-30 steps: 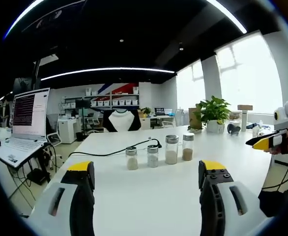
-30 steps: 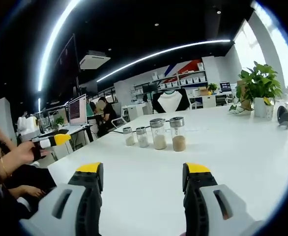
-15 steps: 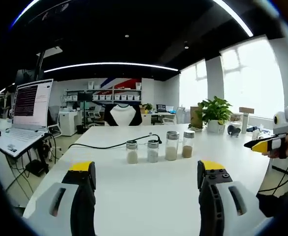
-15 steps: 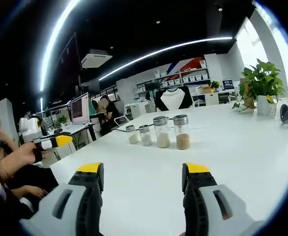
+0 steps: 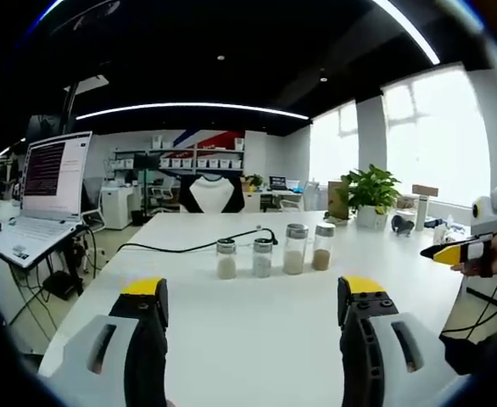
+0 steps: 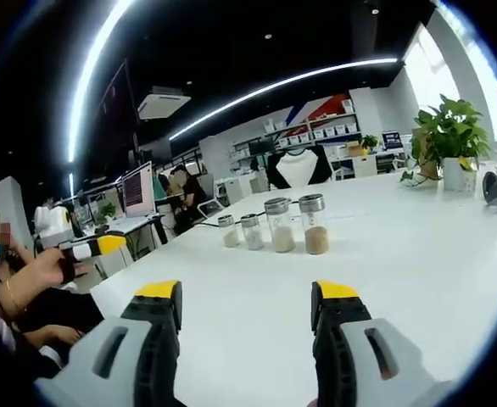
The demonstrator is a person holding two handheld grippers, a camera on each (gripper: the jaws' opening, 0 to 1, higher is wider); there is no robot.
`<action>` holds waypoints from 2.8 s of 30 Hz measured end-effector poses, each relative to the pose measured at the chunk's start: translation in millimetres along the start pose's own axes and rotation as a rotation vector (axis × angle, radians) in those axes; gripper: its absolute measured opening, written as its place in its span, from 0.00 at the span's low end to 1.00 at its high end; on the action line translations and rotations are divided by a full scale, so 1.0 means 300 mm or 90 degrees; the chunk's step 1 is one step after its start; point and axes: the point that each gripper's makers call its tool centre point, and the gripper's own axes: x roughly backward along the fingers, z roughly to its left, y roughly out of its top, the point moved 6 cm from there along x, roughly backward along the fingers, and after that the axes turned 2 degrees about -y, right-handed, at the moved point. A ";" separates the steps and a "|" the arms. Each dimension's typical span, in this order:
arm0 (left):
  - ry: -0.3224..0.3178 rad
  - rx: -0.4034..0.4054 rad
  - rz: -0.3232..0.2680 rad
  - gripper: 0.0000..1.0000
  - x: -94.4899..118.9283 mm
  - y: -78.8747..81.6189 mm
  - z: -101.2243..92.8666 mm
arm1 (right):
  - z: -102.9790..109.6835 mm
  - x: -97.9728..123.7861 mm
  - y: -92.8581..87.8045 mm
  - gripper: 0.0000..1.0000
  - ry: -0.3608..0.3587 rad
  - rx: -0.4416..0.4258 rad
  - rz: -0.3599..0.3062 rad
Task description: Rotate the seasoning bottle until the label or dispensing opening points toward the visible target arrow and the bottle remains upright within the marked orientation range
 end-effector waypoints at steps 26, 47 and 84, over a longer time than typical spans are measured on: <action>-0.005 0.065 0.025 0.88 0.009 -0.019 0.002 | 0.000 0.008 -0.014 0.59 -0.001 -0.007 0.012; -0.017 0.124 0.039 0.70 0.012 -0.015 -0.003 | -0.003 0.004 -0.013 0.57 0.002 -0.015 0.019; 0.012 0.050 0.020 0.99 -0.321 0.023 0.122 | -0.082 -0.101 0.037 0.56 -0.007 -0.002 0.039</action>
